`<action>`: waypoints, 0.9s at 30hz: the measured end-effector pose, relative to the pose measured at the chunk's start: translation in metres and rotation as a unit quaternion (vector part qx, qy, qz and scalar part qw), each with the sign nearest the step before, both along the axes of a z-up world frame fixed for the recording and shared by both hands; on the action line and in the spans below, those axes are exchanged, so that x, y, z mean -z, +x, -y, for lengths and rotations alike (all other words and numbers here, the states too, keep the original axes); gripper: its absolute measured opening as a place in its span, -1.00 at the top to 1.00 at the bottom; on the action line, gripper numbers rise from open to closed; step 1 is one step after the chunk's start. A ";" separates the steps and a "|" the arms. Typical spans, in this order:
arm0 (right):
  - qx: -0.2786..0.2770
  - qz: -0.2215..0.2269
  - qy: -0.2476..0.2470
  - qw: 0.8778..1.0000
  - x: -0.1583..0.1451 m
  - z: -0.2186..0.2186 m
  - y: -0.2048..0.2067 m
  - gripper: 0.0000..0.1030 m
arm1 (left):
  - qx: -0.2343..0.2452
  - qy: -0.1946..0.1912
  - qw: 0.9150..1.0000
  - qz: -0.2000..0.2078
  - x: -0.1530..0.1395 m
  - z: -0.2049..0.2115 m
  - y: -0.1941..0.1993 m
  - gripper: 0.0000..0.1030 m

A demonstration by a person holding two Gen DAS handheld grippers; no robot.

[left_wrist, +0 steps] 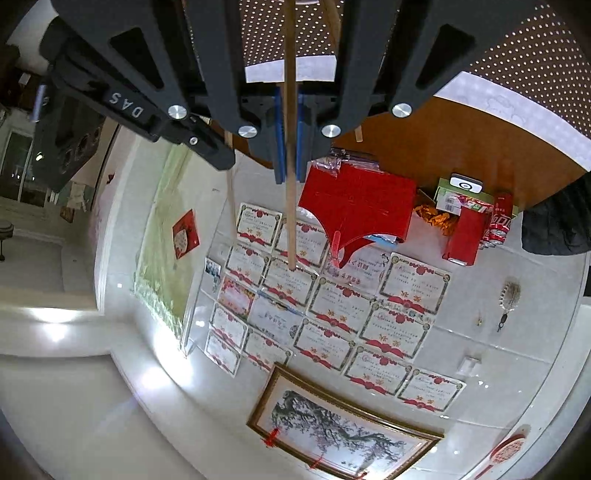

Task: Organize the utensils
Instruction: 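Lift both chopsticks and open both tools over the pink cup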

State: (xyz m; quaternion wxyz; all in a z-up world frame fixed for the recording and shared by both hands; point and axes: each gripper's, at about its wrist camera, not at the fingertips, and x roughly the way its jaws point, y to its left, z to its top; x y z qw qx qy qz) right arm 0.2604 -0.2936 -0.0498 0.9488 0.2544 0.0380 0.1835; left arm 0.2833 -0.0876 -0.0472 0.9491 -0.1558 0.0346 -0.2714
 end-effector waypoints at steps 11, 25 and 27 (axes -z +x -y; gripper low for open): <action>0.012 -0.025 -0.033 0.999 0.023 -0.008 0.015 0.87 | -0.019 0.024 0.999 -0.026 0.028 0.011 0.015 0.89; 0.001 -0.059 -0.021 0.998 0.025 0.000 0.006 -0.61 | -0.033 0.063 0.997 -0.025 0.026 0.003 0.001 0.10; 0.004 -0.054 -0.019 0.998 0.018 0.002 0.002 -0.69 | -0.037 0.061 0.997 -0.019 0.021 0.000 -0.004 -0.10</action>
